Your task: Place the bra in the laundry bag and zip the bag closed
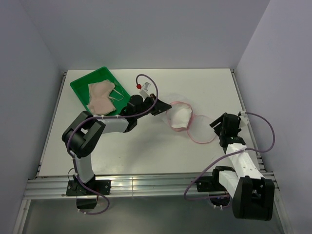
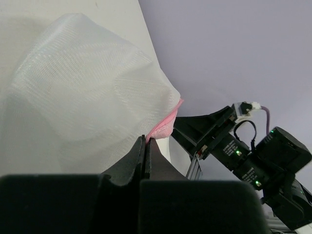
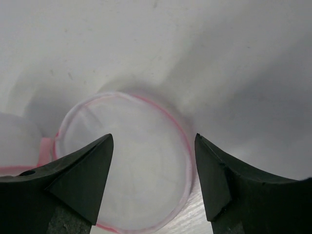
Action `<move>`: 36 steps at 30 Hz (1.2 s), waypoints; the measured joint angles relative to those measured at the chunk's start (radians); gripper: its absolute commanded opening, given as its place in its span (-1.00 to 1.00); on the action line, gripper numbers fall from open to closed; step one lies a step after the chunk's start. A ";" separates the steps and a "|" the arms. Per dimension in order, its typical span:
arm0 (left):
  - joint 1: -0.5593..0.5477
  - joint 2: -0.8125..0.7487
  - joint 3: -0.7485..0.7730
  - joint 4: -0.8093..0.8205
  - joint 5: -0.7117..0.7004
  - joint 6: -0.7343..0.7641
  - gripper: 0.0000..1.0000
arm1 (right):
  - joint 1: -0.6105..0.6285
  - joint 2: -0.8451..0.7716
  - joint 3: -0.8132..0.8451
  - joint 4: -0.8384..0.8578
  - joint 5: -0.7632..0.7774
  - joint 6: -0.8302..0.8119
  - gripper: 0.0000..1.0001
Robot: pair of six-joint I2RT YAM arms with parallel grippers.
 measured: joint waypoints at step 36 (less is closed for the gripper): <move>-0.011 -0.048 0.056 -0.136 -0.105 0.122 -1.00 | 0.228 -0.314 0.567 -0.419 -0.021 -0.045 -1.00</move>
